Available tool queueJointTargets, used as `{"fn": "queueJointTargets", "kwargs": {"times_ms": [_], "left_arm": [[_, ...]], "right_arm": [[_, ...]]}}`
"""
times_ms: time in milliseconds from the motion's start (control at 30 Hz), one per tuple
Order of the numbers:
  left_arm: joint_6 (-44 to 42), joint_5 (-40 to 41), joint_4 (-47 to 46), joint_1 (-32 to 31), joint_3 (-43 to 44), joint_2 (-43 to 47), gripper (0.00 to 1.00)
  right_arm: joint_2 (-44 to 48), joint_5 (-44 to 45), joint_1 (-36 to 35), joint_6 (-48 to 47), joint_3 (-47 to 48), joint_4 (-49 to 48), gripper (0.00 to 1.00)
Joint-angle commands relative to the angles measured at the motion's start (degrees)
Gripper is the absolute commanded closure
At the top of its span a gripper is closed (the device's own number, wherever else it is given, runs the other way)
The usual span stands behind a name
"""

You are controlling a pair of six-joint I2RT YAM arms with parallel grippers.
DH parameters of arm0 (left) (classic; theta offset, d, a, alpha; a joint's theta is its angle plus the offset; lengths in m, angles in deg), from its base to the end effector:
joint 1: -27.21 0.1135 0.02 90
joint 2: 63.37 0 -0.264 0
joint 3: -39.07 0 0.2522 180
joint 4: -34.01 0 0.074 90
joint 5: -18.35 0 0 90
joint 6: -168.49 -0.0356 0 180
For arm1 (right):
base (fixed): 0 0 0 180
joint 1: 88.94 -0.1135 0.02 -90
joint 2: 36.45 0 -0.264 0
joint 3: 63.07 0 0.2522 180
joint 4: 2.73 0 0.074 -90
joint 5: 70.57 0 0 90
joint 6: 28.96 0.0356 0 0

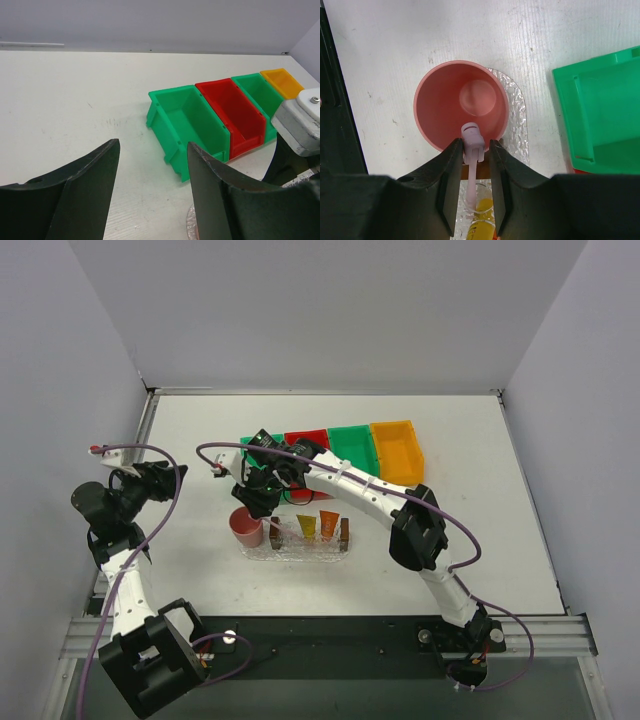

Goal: Prepare toiletry sets of a toothbrush and toothpaste on the tray

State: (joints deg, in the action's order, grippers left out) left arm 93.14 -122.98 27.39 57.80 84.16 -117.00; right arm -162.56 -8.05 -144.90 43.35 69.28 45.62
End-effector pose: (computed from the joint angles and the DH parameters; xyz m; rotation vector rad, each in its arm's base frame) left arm 0.1941 0.0825 0.2854 0.0649 1.6130 -0.5004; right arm 0.2689 0.4273 0.2834 -1.6163 1.7319 0.8868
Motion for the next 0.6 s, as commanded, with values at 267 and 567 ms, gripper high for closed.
{"fn": "queueJointTargets", "kwargs": {"times_ms": [267, 567], "left_arm": [[0.02, -1.23, -2.82, 0.7, 0.13, -0.08, 0.34], [0.29, -1.49, -2.73, 0.88, 0.48, -0.43, 0.34]], "right_arm": [[2.35, -1.08, -0.81, -0.41, 1.56, 1.09, 0.79], [2.7, -1.08, -0.9, -0.5, 1.56, 1.18, 0.85]]}}
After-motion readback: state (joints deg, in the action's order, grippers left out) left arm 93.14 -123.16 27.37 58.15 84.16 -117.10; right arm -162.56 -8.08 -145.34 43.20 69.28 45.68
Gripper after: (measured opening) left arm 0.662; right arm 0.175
